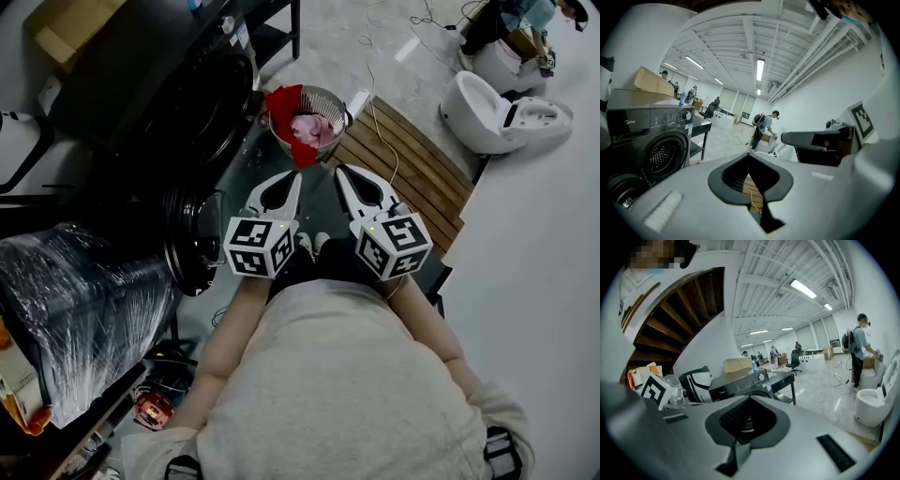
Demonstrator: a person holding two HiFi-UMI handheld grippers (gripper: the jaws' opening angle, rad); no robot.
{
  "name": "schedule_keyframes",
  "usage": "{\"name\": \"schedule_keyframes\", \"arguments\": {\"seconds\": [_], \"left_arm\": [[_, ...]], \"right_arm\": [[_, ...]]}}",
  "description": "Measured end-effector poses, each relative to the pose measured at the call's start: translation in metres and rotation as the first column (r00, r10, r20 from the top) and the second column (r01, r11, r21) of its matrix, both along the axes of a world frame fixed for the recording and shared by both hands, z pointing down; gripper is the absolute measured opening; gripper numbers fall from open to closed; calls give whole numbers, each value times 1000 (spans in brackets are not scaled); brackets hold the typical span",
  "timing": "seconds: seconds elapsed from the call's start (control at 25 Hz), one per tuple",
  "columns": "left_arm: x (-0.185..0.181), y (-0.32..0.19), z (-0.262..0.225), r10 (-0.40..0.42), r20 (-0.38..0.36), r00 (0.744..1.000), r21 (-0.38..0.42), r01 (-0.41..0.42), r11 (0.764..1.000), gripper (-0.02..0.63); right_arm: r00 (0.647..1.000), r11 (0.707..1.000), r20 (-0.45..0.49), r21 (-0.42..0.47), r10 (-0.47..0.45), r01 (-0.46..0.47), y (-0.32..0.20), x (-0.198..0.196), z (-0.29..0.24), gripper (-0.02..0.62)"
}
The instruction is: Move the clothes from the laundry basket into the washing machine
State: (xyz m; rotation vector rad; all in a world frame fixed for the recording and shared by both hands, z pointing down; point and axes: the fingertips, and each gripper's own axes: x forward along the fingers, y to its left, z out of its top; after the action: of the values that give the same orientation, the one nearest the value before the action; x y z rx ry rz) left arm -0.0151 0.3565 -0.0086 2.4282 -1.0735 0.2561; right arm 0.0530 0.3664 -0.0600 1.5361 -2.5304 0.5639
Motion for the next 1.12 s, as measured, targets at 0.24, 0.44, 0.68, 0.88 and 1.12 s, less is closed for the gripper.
{"name": "schedule_keyframes", "arguments": {"seconds": [0.24, 0.44, 0.68, 0.88, 1.12], "left_arm": [[-8, -11, 10, 2, 14, 1000, -11, -2, 1000, 11], [-7, -30, 33, -6, 27, 1000, -85, 8, 996, 11], [8, -90, 59, -36, 41, 998, -117, 41, 992, 11], [26, -162, 72, -58, 66, 996, -139, 67, 988, 11], [23, -232, 107, -113, 142, 983, -193, 139, 971, 12]], "right_arm": [[1000, 999, -3, -37, 18, -19, -6, 6, 15, 8], [1000, 995, -9, -99, 5, -6, -25, 12, 34, 8], [998, 988, -21, -140, -63, 59, -93, 25, 58, 8], [989, 976, -20, -170, -143, 138, -170, 37, 70, 8], [975, 949, -20, -232, -222, 211, -244, 52, 100, 8]]}}
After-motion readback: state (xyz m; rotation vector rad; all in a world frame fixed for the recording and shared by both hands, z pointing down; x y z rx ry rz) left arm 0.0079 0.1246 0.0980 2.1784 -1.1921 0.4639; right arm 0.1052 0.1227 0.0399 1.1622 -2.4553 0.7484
